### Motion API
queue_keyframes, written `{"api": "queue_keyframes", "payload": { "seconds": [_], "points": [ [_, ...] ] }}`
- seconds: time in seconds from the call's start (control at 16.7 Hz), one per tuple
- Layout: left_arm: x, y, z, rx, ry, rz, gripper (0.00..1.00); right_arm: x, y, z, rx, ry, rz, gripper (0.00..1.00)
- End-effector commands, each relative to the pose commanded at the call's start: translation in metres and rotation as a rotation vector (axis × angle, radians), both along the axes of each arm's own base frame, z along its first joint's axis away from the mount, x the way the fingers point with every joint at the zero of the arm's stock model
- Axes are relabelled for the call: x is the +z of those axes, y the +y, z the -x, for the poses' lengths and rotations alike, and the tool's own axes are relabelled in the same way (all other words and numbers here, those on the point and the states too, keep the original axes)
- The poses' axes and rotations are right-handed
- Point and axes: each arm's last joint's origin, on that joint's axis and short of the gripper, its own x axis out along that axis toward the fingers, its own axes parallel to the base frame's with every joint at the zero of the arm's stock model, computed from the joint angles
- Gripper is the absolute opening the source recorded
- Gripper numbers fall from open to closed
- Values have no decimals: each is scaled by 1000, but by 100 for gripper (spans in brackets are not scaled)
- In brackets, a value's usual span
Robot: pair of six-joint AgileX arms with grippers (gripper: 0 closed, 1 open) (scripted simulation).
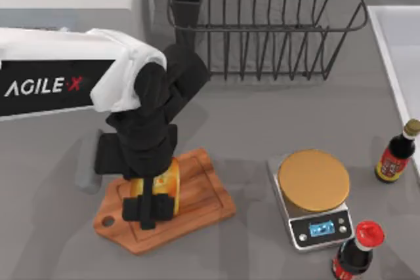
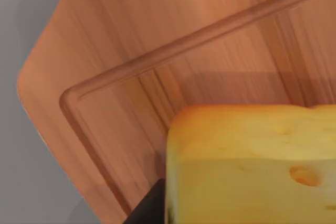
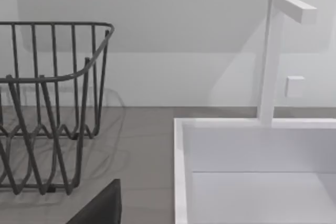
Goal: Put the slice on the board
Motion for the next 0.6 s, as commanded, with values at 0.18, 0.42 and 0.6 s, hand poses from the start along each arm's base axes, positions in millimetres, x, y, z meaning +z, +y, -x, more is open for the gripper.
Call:
{"api": "queue_keyframes", "payload": {
  "seconds": [0.18, 0.42, 0.6],
  "points": [
    [0, 0, 0, 0, 0, 0, 75, 0, 0, 0, 0, 0, 0, 100],
    [0, 0, 0, 0, 0, 0, 100, 0, 0, 0, 0, 0, 0, 100],
    [0, 0, 0, 0, 0, 0, 100, 0, 0, 0, 0, 0, 0, 100]
  ]
}}
